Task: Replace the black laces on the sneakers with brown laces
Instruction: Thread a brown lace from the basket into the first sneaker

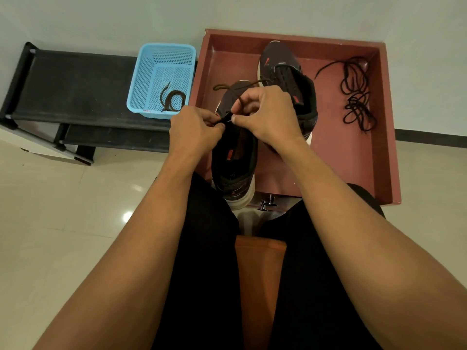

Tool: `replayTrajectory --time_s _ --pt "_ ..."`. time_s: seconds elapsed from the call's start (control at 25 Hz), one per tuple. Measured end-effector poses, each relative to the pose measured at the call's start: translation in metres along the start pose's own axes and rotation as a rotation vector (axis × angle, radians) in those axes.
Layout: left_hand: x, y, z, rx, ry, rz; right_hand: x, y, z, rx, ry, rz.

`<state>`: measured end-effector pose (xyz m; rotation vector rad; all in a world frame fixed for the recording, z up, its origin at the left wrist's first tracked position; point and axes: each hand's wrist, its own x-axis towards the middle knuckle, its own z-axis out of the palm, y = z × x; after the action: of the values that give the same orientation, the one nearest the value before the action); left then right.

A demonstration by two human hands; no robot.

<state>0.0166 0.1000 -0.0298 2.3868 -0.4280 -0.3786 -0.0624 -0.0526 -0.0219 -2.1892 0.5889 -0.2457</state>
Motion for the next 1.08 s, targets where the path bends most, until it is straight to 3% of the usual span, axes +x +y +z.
replayTrajectory --time_s 0.56,1.08 --pt "0.006 -0.007 0.002 -0.214 -0.06 -0.091 -0.005 -0.002 0.024 0.011 0.131 0.046" --pt "0.008 -0.004 0.007 -0.272 -0.076 -0.113 -0.004 0.0 0.03 -0.011 0.109 0.092"
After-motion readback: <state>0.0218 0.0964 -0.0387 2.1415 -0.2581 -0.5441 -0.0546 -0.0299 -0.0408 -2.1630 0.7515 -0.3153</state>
